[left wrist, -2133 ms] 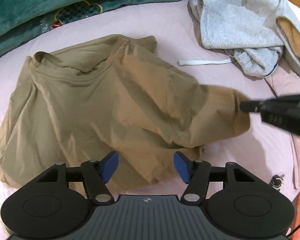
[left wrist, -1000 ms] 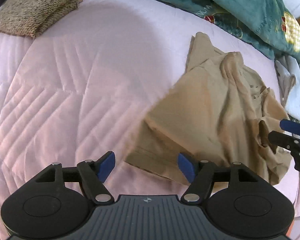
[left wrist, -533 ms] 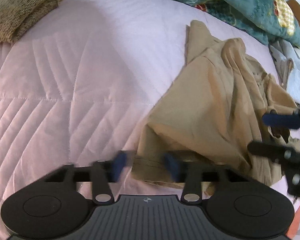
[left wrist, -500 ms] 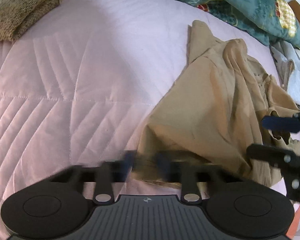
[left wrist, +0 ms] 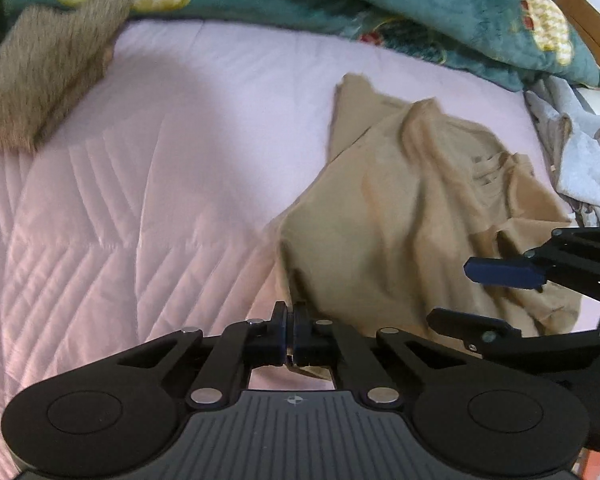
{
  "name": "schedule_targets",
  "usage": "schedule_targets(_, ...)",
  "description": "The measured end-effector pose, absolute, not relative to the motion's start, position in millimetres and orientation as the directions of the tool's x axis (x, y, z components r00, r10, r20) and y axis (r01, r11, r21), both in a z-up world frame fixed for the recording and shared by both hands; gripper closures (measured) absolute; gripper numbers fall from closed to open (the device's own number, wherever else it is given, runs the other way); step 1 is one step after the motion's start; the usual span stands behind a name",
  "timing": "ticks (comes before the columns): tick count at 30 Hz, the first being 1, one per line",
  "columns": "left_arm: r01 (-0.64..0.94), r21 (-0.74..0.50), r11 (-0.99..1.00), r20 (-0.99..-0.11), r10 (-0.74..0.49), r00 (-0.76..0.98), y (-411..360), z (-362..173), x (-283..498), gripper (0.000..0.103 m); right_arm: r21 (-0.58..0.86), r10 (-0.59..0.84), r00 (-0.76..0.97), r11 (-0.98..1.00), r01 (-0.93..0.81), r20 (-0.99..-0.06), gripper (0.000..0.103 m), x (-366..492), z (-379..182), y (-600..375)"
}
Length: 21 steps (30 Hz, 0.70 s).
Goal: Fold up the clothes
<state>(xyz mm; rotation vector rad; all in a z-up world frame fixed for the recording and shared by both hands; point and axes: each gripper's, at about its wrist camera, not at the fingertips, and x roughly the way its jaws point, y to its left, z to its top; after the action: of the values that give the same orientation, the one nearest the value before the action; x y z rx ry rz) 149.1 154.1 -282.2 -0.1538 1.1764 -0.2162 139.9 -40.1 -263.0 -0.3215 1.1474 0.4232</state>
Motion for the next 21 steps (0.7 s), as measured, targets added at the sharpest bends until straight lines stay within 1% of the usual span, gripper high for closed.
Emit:
schedule_targets(5,0.153,-0.178,0.972,-0.885,-0.226,0.407,115,-231,153,0.101,-0.024,0.152,0.374,0.905,-0.425,-0.915,0.062,129,-246,-90)
schedule_targets(12,0.260,-0.110,0.959,-0.873,-0.219,0.437,11,-184,157,0.101,-0.003,0.145,0.416,0.942,-0.335,-0.898,0.062,110,-226,-178)
schedule_targets(17,0.339,-0.067,0.938,-0.883,-0.214,0.418,-87,-188,156,0.101,0.022,0.143,0.429,0.962,-0.273,-0.892,0.062,91,-222,-252)
schedule_targets(19,0.379,-0.027,0.925,-0.893,-0.193,0.407,-124,-200,154,0.101,0.027,0.138,0.435,0.967,-0.253,-0.890,0.062,86,-221,-277)
schedule_targets(20,0.393,-0.008,0.920,-0.898,-0.179,0.401,-139,-208,154,0.099,0.030,0.138,0.437,0.969,-0.245,-0.889,0.062,84,-222,-289)
schedule_targets(21,0.402,0.001,0.916,-0.903,-0.172,0.393,-151,-215,153,0.093,0.033,0.137,0.440,0.971,-0.237,-0.888,0.062,83,-223,-300)
